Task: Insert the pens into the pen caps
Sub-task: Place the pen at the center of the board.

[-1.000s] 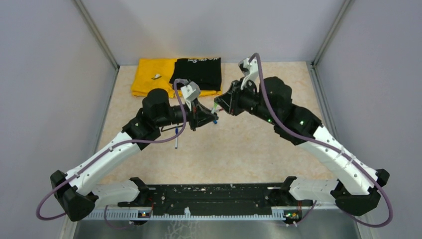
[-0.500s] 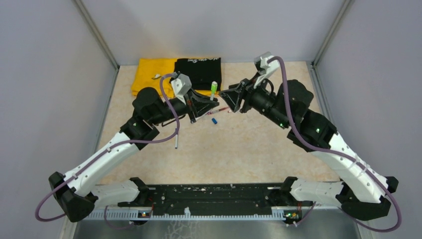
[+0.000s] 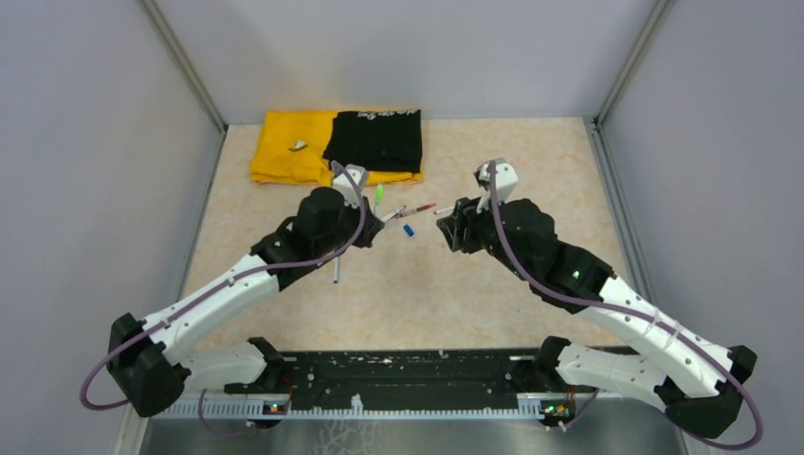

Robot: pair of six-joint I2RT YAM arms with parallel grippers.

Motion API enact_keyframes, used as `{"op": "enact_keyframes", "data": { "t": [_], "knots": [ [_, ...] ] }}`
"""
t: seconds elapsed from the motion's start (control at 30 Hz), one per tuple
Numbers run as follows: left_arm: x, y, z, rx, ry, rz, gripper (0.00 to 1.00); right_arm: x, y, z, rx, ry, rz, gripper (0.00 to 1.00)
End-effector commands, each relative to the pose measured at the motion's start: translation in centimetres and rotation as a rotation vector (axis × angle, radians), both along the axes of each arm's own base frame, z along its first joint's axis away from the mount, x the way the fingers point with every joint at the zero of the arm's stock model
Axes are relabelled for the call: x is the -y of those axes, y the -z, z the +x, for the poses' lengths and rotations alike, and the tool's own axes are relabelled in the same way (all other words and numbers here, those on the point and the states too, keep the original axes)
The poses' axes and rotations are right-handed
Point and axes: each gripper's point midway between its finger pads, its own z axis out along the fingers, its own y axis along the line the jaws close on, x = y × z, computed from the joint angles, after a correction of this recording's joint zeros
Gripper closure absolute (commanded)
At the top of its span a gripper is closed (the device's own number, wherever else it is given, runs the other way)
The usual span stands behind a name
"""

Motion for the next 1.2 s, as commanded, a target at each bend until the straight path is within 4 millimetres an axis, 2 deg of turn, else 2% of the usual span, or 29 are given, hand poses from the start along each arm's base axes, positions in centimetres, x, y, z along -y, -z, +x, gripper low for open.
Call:
{"op": "enact_keyframes", "data": {
  "t": [0.0,0.1,0.27,0.37,0.5,0.63,0.77,1.0,1.17],
  "knots": [
    [-6.1,10.2,-0.9,-0.269,-0.302,0.221,1.00,-0.5,1.5,0.1,-0.047,0.019,0.030,0.55],
    [-7.5,14.1,-2.1,-0.360,-0.361,0.270,1.00,-1.0,3.3,0.0,-0.086,0.013,0.018,0.55],
    [-9.0,18.8,-2.9,-0.505,-0.459,0.352,1.00,-1.3,4.9,-0.2,-0.117,0.001,-0.002,0.55],
    [-9.2,21.0,-2.7,-0.569,-0.483,0.396,1.00,-1.1,5.6,-0.4,-0.132,0.001,-0.015,0.55],
    [-9.1,22.9,-2.4,-0.613,-0.492,0.424,1.00,-0.9,6.3,-0.7,-0.148,-0.001,-0.022,0.55],
    [-9.9,23.9,-2.1,-0.652,-0.521,0.419,1.00,-0.7,6.8,-0.8,-0.159,0.001,-0.031,0.55],
    [-10.6,24.2,-1.6,-0.669,-0.528,0.404,0.95,-0.7,6.9,-0.9,-0.162,-0.002,-0.030,0.55],
    [-11.2,24.2,-1.9,-0.666,-0.531,0.422,0.76,-0.9,7.0,-0.7,-0.160,-0.005,-0.041,0.55],
    [-11.4,24.2,-2.1,-0.670,-0.534,0.418,0.69,-1.1,6.9,-0.7,-0.161,-0.011,-0.044,0.55]
  ]
}}
